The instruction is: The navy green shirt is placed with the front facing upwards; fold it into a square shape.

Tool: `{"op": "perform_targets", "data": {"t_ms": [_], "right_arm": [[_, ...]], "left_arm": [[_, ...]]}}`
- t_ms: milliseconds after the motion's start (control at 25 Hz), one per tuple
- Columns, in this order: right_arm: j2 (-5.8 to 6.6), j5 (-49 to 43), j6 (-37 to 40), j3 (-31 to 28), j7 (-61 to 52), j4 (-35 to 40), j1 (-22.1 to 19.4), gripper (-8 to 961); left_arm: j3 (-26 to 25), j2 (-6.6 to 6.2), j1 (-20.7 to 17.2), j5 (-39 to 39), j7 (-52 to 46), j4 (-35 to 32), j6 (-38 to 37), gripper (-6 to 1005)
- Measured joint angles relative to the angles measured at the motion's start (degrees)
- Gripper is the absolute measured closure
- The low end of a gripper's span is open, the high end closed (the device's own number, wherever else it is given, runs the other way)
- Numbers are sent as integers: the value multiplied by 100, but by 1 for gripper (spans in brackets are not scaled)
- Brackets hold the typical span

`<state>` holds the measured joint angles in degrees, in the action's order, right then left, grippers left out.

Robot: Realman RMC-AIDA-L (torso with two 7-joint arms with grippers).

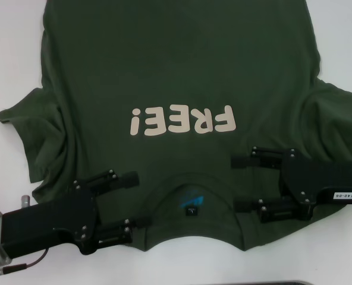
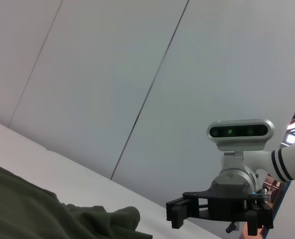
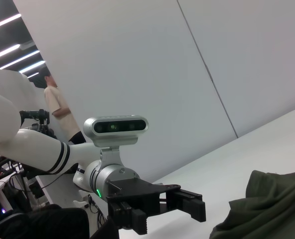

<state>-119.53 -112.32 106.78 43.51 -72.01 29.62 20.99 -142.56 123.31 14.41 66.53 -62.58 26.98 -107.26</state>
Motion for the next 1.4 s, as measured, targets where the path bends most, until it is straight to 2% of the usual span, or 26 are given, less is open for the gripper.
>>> {"op": "perform_targets", "data": {"t_ms": [600, 760, 840, 920, 1120, 1240, 1400], "right_arm": [[0, 0, 0, 8, -32, -1, 1, 42], [0, -3, 0, 9, -32, -6, 1, 42], [0, -4, 0, 9, -36, -8, 1, 42], [0, -6, 0, 9, -39, -9, -4, 42], [0, -18, 0, 9, -40, -38, -18, 42], [0, -72, -4, 9, -42, -73, -9, 42], [-1, -136, -69, 9, -48, -80, 1, 42]], "left_arm": [[-16, 0, -9, 21, -10, 0, -5, 220], [-269, -30, 34, 59, -506, 1, 58, 220], [-417, -87, 101, 60, -1088, 13, 129, 220], [-552, -197, 226, 59, -1931, 47, 175, 220], [-732, -561, 598, 32, -4269, 143, 215, 221], [-911, -650, 735, 42, -5180, 324, 171, 221], [-1027, -735, 788, 9, -6609, 591, 555, 220]]}}
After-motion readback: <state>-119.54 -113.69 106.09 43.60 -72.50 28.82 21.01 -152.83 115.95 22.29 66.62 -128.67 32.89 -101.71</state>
